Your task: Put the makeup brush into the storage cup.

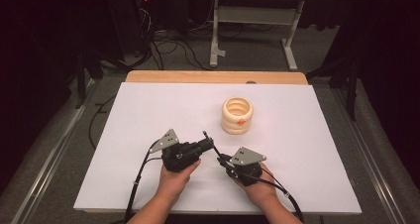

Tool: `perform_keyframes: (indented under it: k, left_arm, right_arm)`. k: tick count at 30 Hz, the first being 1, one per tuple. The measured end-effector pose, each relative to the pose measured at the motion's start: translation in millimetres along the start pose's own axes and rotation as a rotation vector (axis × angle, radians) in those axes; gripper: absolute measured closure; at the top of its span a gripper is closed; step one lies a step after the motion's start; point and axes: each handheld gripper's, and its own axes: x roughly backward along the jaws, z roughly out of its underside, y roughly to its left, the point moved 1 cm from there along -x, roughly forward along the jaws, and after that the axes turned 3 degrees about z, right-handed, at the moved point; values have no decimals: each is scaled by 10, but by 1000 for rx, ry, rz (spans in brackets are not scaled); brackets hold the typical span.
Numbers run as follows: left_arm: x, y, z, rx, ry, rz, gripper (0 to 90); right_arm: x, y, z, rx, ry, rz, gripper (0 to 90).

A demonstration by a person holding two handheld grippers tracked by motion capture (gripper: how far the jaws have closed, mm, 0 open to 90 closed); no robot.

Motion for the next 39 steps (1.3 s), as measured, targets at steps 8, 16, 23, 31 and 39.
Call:
perform_keyframes:
  k: [8, 16, 23, 31, 39]
  left_arm:
    - [9, -8, -5, -12, 1, -8, 835]
    - [2, -30, -6, -40, 21, -25, 835]
    - [-23, -72, -7, -75, 40, -37, 834]
    - [-49, -123, -11, -118, 75, -61, 834]
    - [-87, -162, 0, -146, 114, -77, 834]
  right_arm:
    - [5, -5, -2, -16, 5, -7, 741]
    - [25, -19, -17, -47, -8, -18, 628]
    - [56, -24, -37, -60, -29, -27, 537]
    - [88, -20, -62, -84, -68, -31, 434]
    - [116, -10, -83, -94, -107, -29, 430]
